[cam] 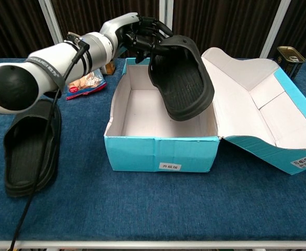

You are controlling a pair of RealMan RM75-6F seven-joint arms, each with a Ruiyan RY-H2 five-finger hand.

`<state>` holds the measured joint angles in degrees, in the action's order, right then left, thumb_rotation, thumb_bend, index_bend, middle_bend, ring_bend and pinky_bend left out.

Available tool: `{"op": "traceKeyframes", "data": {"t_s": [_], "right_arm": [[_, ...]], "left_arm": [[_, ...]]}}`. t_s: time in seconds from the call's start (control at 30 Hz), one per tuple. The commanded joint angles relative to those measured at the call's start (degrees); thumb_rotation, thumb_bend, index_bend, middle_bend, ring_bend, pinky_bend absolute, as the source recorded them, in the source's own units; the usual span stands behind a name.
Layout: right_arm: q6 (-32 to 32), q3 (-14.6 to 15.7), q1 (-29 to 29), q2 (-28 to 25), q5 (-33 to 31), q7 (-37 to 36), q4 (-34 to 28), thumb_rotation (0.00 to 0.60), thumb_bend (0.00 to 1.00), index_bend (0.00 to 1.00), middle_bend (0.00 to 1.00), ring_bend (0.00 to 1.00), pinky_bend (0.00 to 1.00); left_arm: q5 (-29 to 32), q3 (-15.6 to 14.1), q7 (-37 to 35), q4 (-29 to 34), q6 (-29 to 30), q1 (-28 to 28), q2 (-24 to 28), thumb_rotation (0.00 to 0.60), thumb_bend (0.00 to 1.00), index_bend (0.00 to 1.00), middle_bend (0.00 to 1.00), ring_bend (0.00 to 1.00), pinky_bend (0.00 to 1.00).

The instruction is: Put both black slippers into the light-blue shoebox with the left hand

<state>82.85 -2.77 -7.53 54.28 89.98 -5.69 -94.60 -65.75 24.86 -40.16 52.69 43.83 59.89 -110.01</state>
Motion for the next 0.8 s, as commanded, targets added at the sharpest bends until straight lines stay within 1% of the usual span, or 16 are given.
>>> {"op": "traceKeyframes", "data": {"t_s": [0.03,0.23,0.4,0.6,0.8], "right_arm": [[-0.11,-0.04,-0.04,-0.07,-0.15,0.12,-0.15,0.600,0.13,0.00,0.04,0.00,0.00],[0.19,-0.05,0.18,-0.45,-0.24,0.62,-0.70,0.600,0.13,0.00,0.04,0.00,0.00],[0.33,0.06,0.40,-0.47,-0.31,0.80,-0.96,0.600,0.13,0.00,0.04,0.00,0.00],[0.72,0.08,0.69,-0.52,-0.36,0.73,-0.92,0.600,0.13,0.00,0.04,0.00,0.00],[0.87,0.10,0.83,-0.39,-0.36,0.29,-0.53,0.600,0.13,0.00,0.04,0.00,0.00]], "left_arm": [[-1.33,0.41,-4.01,-4.38,1.64,0.63,-3.62,0.600,0.09,0.37,0.43,0.73,0.77],[-4.07,-0.51,-9.33,-10.90,3.59,1.06,-7.79,0.600,0.09,0.37,0.43,0.73,0.74],[-6.07,-2.04,-11.58,-15.26,4.96,1.15,-10.91,0.600,0.09,0.38,0.43,0.73,0.73],[-7.37,-2.95,-11.25,-19.38,7.08,1.56,-14.34,0.600,0.09,0.38,0.44,0.72,0.73],[-9.39,-5.24,-8.49,-22.26,6.27,2.45,-15.74,0.600,0.09,0.39,0.44,0.73,0.73]]}}
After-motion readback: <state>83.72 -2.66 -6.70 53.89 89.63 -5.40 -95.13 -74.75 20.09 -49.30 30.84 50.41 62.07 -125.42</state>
